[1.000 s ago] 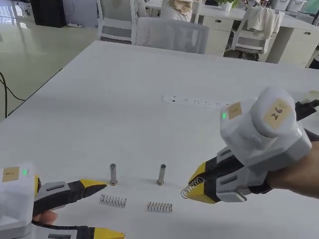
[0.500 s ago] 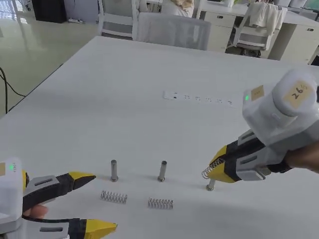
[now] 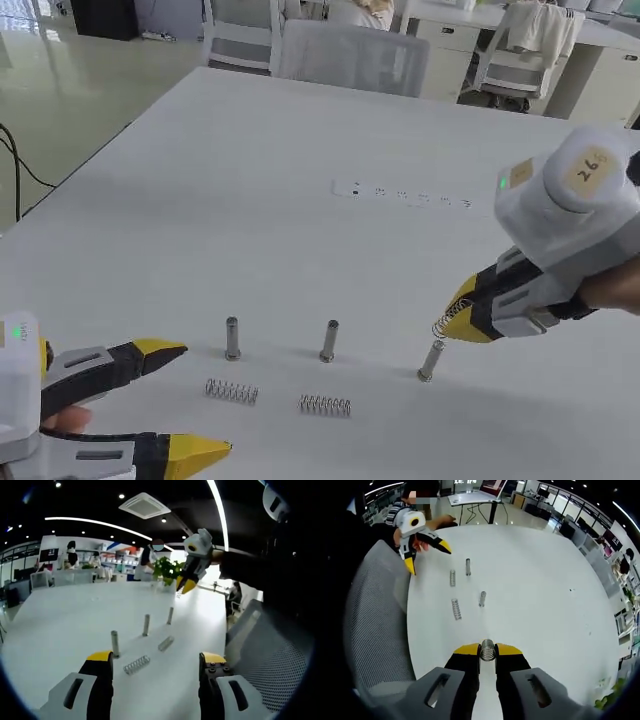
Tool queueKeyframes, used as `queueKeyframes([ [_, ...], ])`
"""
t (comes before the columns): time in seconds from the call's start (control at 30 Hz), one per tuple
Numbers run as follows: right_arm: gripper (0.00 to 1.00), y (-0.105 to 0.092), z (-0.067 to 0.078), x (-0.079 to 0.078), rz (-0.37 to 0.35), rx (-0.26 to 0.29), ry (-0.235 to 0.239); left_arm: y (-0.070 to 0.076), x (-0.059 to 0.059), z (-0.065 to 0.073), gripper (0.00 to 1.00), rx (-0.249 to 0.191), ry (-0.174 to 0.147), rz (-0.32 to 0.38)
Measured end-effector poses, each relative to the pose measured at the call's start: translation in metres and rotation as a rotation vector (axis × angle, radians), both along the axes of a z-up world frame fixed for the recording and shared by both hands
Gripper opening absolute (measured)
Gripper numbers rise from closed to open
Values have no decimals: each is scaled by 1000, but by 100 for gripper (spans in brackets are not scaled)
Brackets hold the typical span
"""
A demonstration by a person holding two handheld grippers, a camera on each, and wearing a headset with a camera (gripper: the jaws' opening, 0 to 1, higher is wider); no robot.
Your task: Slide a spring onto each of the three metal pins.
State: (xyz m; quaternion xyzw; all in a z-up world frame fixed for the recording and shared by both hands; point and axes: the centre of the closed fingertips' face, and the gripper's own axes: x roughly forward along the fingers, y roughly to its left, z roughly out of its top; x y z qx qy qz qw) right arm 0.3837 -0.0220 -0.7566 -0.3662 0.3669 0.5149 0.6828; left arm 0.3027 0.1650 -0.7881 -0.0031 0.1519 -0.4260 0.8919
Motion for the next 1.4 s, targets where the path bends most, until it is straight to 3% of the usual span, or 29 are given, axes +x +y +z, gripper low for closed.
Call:
queueKeyframes([
  [0.27,8,-12,-16,15,-1,-89,23,2,-1,0,64,-1,1,3],
  [0.5,8,-13,-27,15,14,-126,49,2,-1,-1,64,-1,1,1],
  [1.03,8,-12,-41,16,31,-161,80,2,-2,-1,63,0,3,-1],
  [1.4,8,-10,-59,18,34,-188,93,3,-2,-1,62,3,4,0],
])
